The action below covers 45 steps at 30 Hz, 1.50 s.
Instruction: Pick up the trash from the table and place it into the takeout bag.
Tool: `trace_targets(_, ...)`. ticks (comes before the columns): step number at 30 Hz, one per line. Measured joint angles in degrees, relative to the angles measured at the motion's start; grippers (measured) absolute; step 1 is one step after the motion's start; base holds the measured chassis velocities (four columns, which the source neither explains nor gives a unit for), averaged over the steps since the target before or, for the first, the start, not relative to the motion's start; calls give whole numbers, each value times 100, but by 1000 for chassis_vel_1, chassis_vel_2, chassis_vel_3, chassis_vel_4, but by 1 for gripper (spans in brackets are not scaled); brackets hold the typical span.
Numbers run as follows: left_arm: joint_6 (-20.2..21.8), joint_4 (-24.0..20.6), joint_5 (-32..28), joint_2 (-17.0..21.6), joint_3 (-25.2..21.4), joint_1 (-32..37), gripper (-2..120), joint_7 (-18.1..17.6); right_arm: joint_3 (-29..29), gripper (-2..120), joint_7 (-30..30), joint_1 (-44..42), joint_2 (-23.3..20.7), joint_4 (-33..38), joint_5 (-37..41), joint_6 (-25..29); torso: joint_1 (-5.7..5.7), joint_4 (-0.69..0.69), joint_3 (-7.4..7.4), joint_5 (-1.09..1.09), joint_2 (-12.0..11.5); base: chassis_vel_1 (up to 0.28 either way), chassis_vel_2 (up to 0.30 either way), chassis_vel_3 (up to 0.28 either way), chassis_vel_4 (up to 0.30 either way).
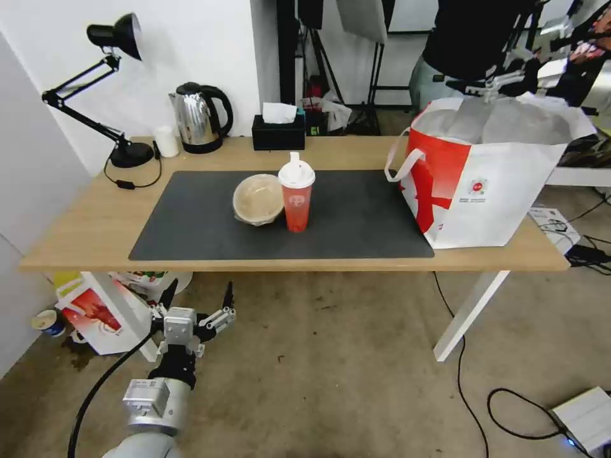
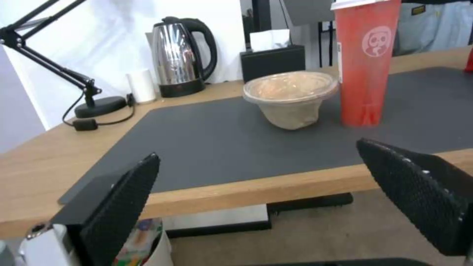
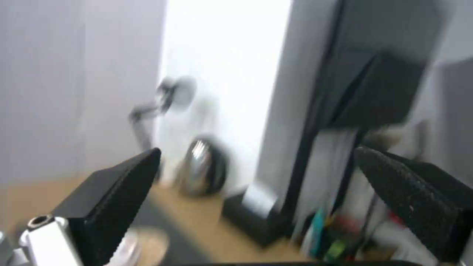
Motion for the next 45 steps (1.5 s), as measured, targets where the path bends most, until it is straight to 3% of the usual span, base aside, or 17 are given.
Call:
trace_targets(1, 0, 0, 0, 2, 0, -1, 100, 0, 223, 100, 408, -290, -25, 265, 108, 209, 0, -2, 0, 3, 0, 0, 0, 0, 0)
trace_targets(2, 0, 0, 0, 2, 0, -1, 100, 0, 223, 100, 408, -290, -25, 265, 108, 209, 0, -2, 0, 3, 0, 0, 0, 0, 0)
trace_targets(6, 0, 0, 0, -1, 0, -1, 100, 0, 718, 100, 2278, -1180, -157, 1616, 381, 1246, 0, -1, -1, -1, 0, 0, 0, 0, 0)
trace_targets(7, 0, 0, 0, -1, 0, -1, 100, 0, 718, 100, 2278, -1180, -157, 1616, 381, 1246, 0, -1, -1, -1, 0, 0, 0, 0, 0)
trace_targets(10, 0, 0, 0, 0, 0, 0, 100, 0, 843, 100, 3564, -1461, -117, 2454, 284, 1578, 0, 1, 0, -2, 1, 0, 0, 0, 0)
trace_targets(14, 0, 0, 0, -1, 0, 0, 100, 0, 776, 100, 4220, -1568, 36, 2860, -45, 1659, 0, 0, 0, -1, 0, 0, 0, 0, 0)
trace_targets(32, 0, 0, 0, -1, 0, 0, 100, 0, 878, 100, 6122, -3374, 1370, 3754, -2239, 1485, 0, 0, 0, 0, 0, 0, 0, 0, 0)
trace_targets(37, 0, 0, 0, -1, 0, 0, 100, 0, 1134, 100, 6287, -4082, 1603, 3927, -2667, 1459, 0, 0, 0, 1, -1, 0, 0, 0, 0)
trace_targets(45, 0, 0, 0, 0, -1, 0, 100, 0, 2179, 100, 6374, -5471, 1887, 4423, -3132, 1415, 1, 0, 0, 1, -1, 0, 0, 0, 0)
